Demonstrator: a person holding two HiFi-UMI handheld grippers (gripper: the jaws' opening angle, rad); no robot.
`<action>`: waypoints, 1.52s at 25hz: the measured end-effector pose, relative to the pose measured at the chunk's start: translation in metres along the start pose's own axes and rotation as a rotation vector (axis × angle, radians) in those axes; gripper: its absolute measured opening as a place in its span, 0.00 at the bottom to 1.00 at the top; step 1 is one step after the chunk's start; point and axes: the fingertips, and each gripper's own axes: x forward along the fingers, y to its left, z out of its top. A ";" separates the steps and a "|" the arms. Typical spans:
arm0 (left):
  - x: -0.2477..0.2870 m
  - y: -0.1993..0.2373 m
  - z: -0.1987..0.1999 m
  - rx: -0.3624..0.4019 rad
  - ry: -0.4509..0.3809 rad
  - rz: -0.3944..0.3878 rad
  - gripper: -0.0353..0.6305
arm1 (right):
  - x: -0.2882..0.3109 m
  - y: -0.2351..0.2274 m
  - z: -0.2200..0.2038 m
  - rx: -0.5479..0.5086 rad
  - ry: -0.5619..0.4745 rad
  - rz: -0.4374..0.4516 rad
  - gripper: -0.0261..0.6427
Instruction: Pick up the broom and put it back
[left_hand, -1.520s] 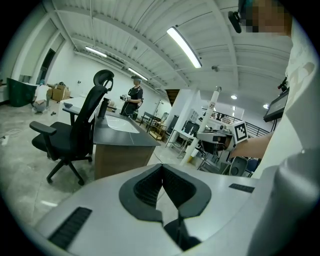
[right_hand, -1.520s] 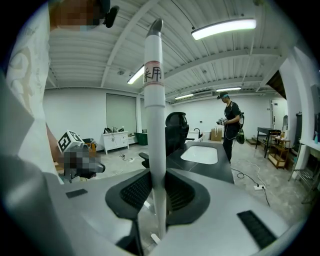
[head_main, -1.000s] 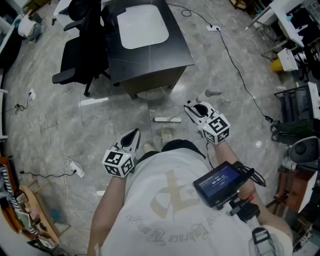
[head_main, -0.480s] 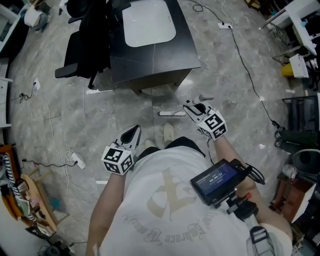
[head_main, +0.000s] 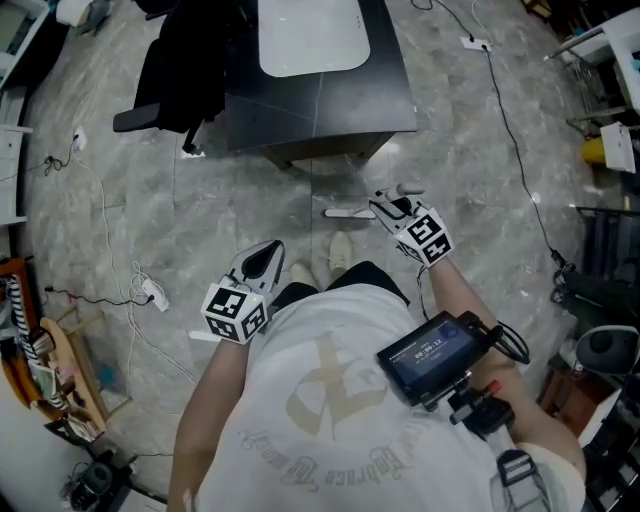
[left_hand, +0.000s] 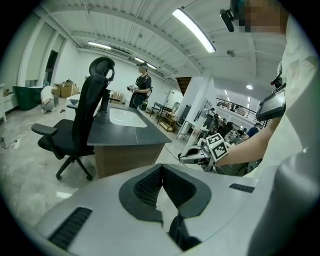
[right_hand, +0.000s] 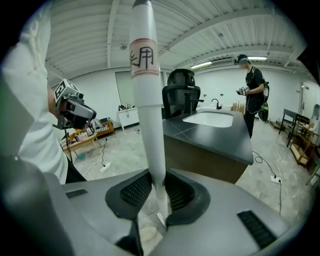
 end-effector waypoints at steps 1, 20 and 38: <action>0.001 0.001 0.000 -0.004 0.004 0.005 0.07 | 0.004 -0.002 -0.003 0.002 0.006 0.006 0.18; 0.009 0.012 -0.018 -0.102 0.025 0.117 0.07 | 0.079 0.004 -0.055 -0.012 0.159 0.162 0.18; -0.001 0.004 -0.029 -0.154 0.024 0.176 0.07 | 0.119 -0.001 -0.031 -0.023 0.151 0.186 0.18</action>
